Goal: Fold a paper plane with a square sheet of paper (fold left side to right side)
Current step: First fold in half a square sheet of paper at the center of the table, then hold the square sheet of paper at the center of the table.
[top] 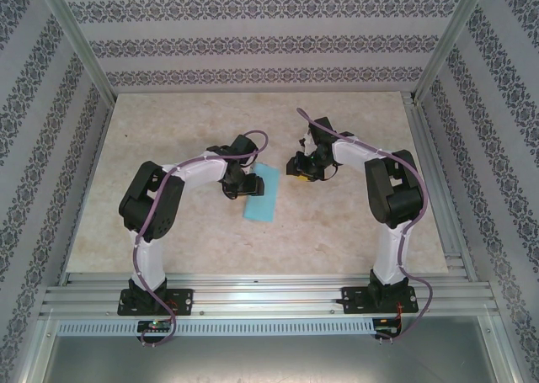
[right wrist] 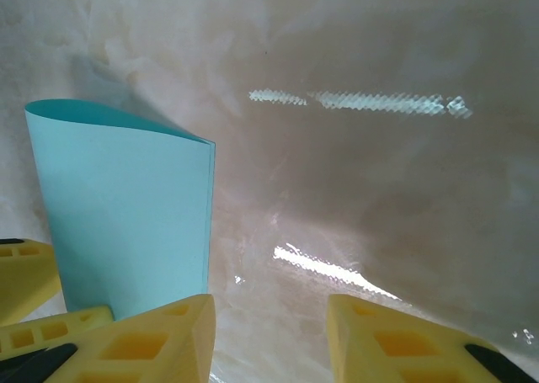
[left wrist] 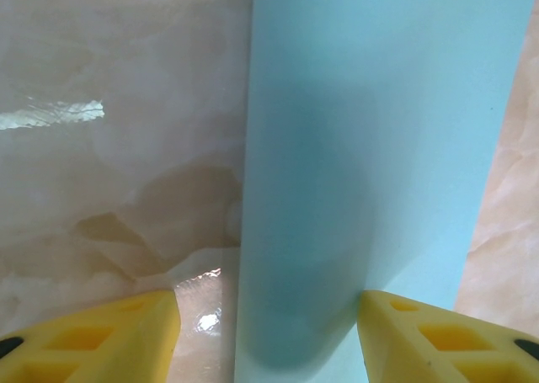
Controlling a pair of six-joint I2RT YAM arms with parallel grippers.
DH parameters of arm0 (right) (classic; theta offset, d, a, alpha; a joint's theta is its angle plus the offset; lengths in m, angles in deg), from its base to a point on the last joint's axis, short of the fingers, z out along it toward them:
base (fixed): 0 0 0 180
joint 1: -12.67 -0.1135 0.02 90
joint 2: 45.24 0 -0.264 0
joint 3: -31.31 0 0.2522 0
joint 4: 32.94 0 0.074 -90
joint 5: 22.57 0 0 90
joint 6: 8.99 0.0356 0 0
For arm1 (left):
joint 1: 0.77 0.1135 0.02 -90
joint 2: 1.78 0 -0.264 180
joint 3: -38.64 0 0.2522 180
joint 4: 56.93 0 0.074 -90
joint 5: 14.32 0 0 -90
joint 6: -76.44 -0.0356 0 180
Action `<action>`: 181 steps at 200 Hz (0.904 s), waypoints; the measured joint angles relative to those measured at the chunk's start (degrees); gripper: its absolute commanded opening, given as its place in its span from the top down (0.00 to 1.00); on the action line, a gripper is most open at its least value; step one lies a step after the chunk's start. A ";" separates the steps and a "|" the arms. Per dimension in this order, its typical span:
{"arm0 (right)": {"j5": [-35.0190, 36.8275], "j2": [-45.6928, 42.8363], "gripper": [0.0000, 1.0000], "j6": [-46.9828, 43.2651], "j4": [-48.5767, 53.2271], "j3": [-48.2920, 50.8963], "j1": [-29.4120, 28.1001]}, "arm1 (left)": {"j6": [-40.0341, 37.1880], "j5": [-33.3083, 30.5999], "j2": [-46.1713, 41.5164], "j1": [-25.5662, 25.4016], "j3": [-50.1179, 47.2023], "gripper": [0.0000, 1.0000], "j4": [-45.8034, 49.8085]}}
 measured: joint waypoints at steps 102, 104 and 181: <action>-1.07 -0.55 0.66 2.01 -1.81 1.03 -1.14 | -0.22 -0.63 0.52 -0.33 0.90 0.41 1.03; -1.14 -0.55 0.66 2.14 -1.97 1.11 -1.18 | -0.22 -0.63 0.52 -0.35 0.90 0.41 1.03; -4.96 -0.72 0.76 8.83 -9.22 5.51 -4.63 | -0.26 -1.49 0.59 -0.72 1.01 0.40 1.18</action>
